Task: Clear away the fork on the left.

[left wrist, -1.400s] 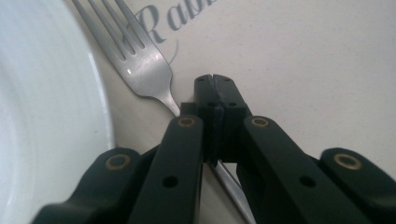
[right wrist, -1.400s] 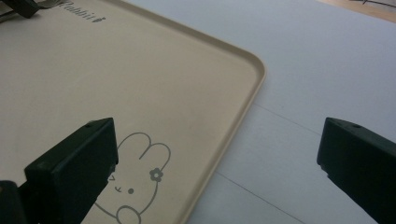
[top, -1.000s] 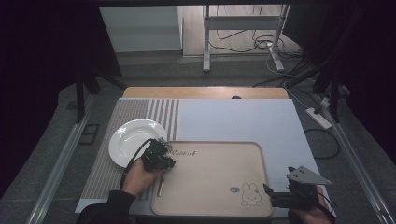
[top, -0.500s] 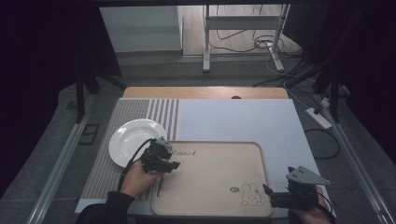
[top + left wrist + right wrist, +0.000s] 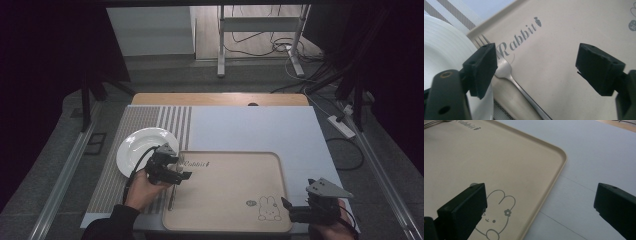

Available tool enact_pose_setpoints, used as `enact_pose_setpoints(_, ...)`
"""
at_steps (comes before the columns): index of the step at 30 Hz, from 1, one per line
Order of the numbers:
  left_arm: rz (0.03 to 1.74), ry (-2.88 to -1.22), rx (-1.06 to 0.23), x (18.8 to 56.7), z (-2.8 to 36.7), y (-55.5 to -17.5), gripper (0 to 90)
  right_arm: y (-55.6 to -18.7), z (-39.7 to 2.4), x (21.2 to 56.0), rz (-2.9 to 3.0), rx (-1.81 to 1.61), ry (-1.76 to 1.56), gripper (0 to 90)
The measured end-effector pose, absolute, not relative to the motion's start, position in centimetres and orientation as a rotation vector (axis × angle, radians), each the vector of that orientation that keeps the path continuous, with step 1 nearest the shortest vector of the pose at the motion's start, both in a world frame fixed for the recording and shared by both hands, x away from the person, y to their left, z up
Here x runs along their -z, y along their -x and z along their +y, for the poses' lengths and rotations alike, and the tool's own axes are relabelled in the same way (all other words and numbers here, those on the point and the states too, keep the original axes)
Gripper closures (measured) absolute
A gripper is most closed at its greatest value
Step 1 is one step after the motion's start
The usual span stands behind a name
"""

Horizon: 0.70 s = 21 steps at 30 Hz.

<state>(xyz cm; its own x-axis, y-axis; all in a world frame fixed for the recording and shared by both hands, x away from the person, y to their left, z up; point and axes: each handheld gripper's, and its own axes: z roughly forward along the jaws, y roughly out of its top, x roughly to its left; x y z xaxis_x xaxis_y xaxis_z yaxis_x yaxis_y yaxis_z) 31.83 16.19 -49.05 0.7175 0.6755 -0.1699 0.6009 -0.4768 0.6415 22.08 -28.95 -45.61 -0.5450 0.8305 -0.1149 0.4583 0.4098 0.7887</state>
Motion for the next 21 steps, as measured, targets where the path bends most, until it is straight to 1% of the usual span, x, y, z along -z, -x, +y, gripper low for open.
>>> enact_pose_setpoints(2, 0.963, -2.214, -0.135, 48.8, 16.2, -31.8, 15.6, -22.1, -29.0, 45.6, 2.172, -0.989, -1.093, 0.0)
enact_pose_setpoints(5, 0.956, -2.221, -0.159, 48.7, 16.2, -31.6, 10.8, -22.1, -28.9, 45.6, 2.172, -0.988, -1.093, 0.0)
enact_pose_setpoints(6, 0.953, -2.224, -0.166, 48.7, 16.2, -31.6, 10.8, -22.1, -28.9, 45.6, 2.172, -0.988, -1.093, 0.0)
enact_pose_setpoints(7, 0.952, -2.223, -0.167, 48.6, 16.2, -31.6, 8.2, -22.1, -28.9, 45.6, 2.172, -0.987, -1.093, 0.0)
enact_pose_setpoints(8, 0.949, -2.217, -0.163, 48.6, 16.3, -31.5, 8.2, -22.1, -28.9, 45.6, 2.172, -0.987, -1.093, 0.0)
enact_pose_setpoints(10, 0.947, -2.214, -0.163, 48.5, 16.4, -31.5, 4.9, -22.1, -28.9, 45.6, 2.173, -0.987, -1.094, 0.0)
enact_pose_setpoints(14, 0.935, -2.213, -0.163, 48.3, 16.8, -31.2, 1.7, -22.1, -28.9, 45.6, 2.174, -0.985, -1.094, 0.0)
enact_pose_setpoints(21, 0.952, -2.198, -0.165, 48.1, 17.5, -30.9, 0.0, -22.1, -28.9, 45.6, 2.174, -0.984, -1.094, 0.0)
